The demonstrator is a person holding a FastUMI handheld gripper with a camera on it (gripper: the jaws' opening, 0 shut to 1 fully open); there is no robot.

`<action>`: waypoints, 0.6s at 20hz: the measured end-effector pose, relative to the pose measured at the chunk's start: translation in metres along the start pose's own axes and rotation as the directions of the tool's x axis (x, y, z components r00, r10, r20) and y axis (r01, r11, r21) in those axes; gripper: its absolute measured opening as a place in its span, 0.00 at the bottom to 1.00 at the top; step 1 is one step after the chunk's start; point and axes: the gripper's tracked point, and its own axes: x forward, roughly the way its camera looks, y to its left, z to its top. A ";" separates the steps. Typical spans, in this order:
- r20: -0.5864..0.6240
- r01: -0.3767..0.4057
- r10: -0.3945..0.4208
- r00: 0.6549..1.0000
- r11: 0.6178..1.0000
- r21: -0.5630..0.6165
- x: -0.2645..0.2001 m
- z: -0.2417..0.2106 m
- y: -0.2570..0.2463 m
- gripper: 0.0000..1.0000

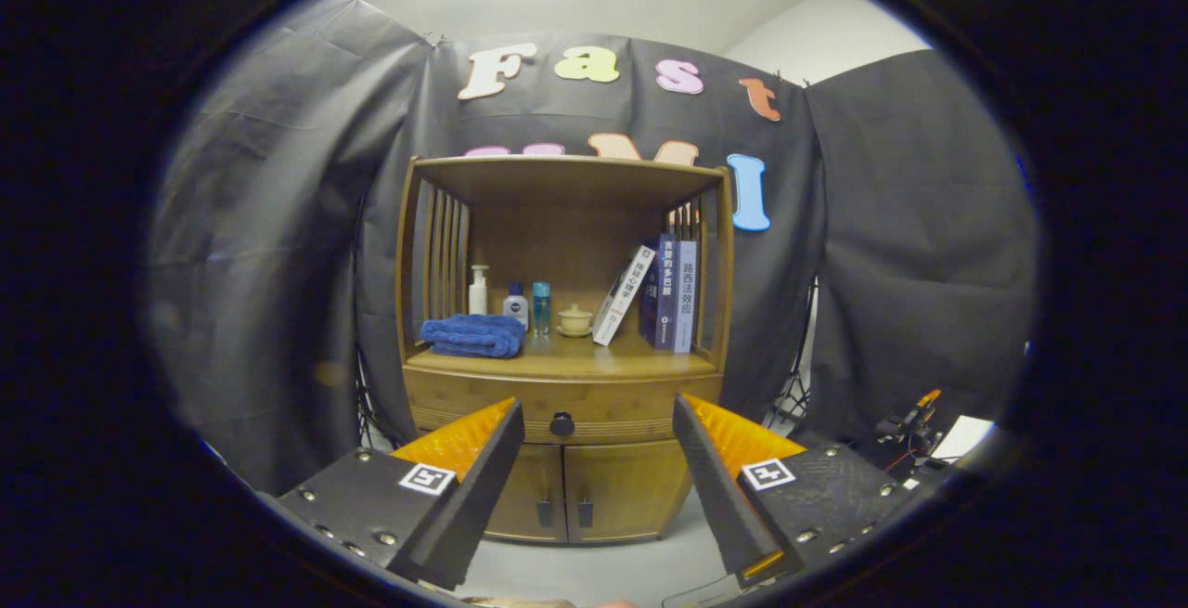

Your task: Pull open the drawer, take out the items inside it, and place them on the countertop above the cabinet.

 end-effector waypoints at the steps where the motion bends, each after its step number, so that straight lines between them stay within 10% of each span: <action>1: -0.010 0.013 -0.013 1.000 1.000 0.001 0.003 -0.004 -0.003 0.97; 12: -0.035 -0.020 0.021 0.999 1.000 0.019 0.104 -0.054 0.017 0.97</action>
